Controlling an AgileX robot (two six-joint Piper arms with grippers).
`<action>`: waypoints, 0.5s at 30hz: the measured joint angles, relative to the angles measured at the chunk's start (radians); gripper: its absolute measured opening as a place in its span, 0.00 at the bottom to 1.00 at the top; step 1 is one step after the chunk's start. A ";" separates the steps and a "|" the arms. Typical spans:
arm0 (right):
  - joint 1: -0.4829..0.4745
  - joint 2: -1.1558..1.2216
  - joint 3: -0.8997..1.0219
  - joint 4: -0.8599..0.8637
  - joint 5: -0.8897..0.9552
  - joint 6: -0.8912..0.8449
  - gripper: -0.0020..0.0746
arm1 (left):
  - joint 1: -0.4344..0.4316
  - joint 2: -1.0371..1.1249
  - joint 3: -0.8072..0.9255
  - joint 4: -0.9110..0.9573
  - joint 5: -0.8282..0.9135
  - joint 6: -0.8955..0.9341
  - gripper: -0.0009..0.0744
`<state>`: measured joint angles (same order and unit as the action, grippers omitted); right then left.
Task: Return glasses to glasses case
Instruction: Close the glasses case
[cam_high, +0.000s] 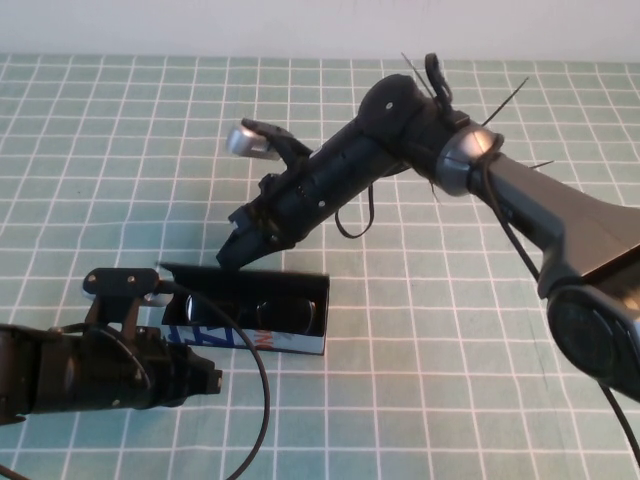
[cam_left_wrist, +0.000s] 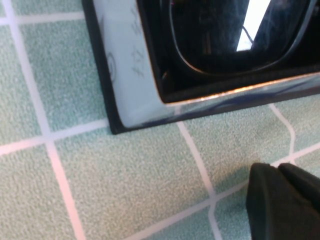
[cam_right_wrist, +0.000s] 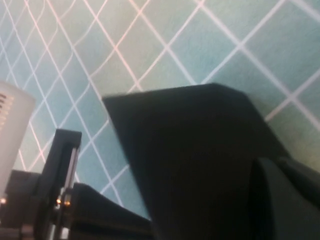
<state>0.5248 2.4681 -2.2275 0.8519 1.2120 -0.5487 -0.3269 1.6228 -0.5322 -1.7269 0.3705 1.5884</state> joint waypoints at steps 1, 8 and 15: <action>0.004 0.000 0.000 -0.012 0.000 0.002 0.01 | 0.000 0.000 0.000 0.000 0.000 0.000 0.01; 0.031 0.000 0.000 -0.078 0.000 0.010 0.01 | 0.000 0.000 0.000 0.000 0.000 0.002 0.01; 0.042 0.000 0.000 -0.120 0.000 0.046 0.01 | 0.000 0.001 0.000 0.000 0.000 0.004 0.01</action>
<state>0.5664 2.4681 -2.2275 0.7320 1.2120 -0.5026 -0.3269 1.6234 -0.5322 -1.7269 0.3705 1.5923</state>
